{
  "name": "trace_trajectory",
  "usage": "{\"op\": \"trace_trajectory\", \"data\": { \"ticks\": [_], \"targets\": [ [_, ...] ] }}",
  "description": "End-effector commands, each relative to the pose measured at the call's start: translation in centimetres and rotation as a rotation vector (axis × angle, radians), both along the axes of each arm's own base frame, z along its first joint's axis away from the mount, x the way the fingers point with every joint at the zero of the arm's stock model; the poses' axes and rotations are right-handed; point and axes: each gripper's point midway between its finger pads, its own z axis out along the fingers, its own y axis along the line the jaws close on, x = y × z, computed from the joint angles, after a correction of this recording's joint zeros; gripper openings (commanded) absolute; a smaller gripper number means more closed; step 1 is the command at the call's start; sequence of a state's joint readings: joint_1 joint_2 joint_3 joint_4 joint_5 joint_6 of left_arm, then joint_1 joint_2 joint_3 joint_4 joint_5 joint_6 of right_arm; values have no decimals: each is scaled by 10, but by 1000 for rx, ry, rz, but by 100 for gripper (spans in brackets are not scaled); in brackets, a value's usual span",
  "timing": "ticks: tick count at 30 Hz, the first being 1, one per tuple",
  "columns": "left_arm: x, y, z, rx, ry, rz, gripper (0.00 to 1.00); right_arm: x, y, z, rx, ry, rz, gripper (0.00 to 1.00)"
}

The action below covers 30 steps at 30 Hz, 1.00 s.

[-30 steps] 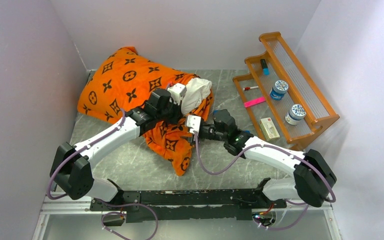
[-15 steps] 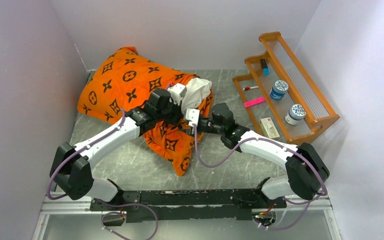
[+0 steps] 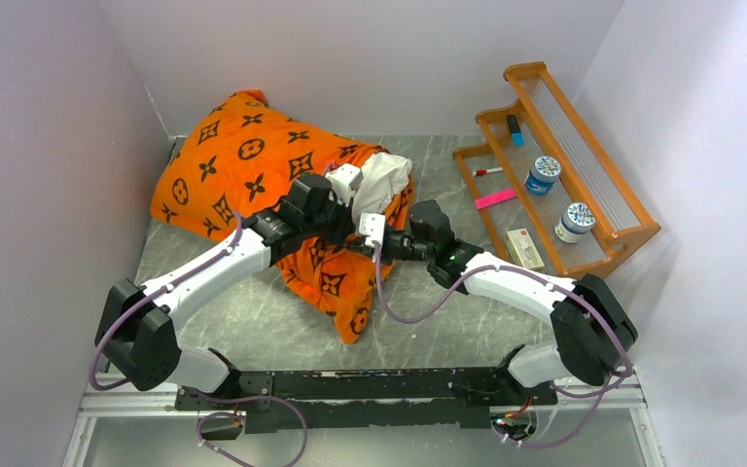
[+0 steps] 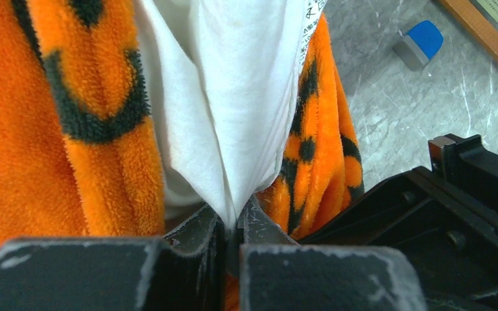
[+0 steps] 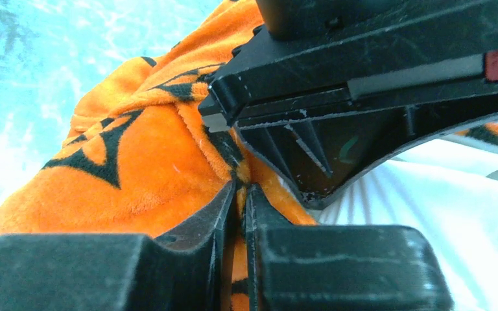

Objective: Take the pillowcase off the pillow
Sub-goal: Remove the pillow from the pillowcase.

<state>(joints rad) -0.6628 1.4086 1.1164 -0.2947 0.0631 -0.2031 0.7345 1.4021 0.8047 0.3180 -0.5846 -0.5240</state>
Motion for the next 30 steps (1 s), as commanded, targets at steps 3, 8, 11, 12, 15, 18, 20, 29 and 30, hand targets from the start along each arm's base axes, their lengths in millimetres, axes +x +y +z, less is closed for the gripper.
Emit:
{"op": "trace_trajectory", "data": {
  "ticks": [3, 8, 11, 12, 15, 18, 20, 29, 30],
  "targets": [
    [13, 7, 53, -68, -167, 40, 5, -21, -4, -7, -33, 77, 59, 0],
    [14, 9, 52, -67, -161, 54, 5, -48, -7, -3, -38, 90, 88, 0],
    [18, 16, 52, -56, -170, 97, 5, -70, -6, -8, -60, 109, 119, 0],
    [19, 17, 52, -53, -169, 103, 5, -78, -6, -11, -67, 121, 133, 0],
    [20, 20, 53, -55, -171, 116, 5, -101, -3, -22, -94, 158, 167, 0],
    [22, 23, 55, -58, -176, 131, 5, -123, -3, -34, -124, 198, 189, 0],
    [23, 25, 56, -59, -178, 144, 5, -135, -5, -41, -136, 225, 191, 0],
    [41, 47, 58, -133, -133, 233, 5, -178, -11, -69, -142, 393, 187, 0],
    [44, 50, 58, -144, -128, 245, 5, -181, -10, -73, -148, 405, 184, 0]
  ]
}}
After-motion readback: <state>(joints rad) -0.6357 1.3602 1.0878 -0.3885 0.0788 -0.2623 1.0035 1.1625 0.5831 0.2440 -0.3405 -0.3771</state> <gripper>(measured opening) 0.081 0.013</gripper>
